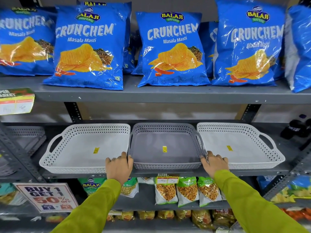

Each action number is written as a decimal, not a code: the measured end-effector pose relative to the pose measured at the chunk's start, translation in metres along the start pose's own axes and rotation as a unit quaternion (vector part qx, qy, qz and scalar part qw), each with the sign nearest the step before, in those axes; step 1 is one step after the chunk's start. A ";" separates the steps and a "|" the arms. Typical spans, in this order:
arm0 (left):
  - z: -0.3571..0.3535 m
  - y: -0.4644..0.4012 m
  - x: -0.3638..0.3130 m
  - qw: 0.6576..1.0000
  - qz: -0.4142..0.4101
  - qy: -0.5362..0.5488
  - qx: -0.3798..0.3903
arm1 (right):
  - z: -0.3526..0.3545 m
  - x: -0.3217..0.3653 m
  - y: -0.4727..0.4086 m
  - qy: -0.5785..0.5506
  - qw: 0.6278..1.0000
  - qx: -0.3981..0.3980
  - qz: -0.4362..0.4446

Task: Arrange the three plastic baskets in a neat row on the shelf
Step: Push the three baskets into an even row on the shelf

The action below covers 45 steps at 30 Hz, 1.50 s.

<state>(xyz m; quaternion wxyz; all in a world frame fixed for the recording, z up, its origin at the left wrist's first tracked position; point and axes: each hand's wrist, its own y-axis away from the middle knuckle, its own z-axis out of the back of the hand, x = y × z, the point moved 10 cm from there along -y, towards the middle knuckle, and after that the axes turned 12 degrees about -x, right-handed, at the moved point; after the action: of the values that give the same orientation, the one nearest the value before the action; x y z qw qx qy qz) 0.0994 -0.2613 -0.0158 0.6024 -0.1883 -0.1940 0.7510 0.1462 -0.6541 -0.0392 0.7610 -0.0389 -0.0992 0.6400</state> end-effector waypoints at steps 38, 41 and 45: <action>-0.004 -0.008 -0.001 1.000 -0.004 -0.012 0.005 | 0.000 -0.002 0.001 -0.013 1.000 -0.008 0.005; -0.003 -0.007 -0.001 1.000 0.003 -0.010 0.007 | 0.003 -0.001 0.001 -0.015 1.000 -0.007 0.009; 0.000 -0.007 -0.002 1.000 0.007 -0.014 0.010 | 0.004 0.000 0.002 -0.013 1.000 -0.005 0.008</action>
<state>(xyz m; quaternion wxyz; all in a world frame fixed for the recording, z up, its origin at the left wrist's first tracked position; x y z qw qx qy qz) 0.1061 -0.2615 -0.0122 0.5964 -0.1733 -0.1940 0.7593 0.1433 -0.6539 -0.0354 0.7542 -0.0351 -0.1120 0.6461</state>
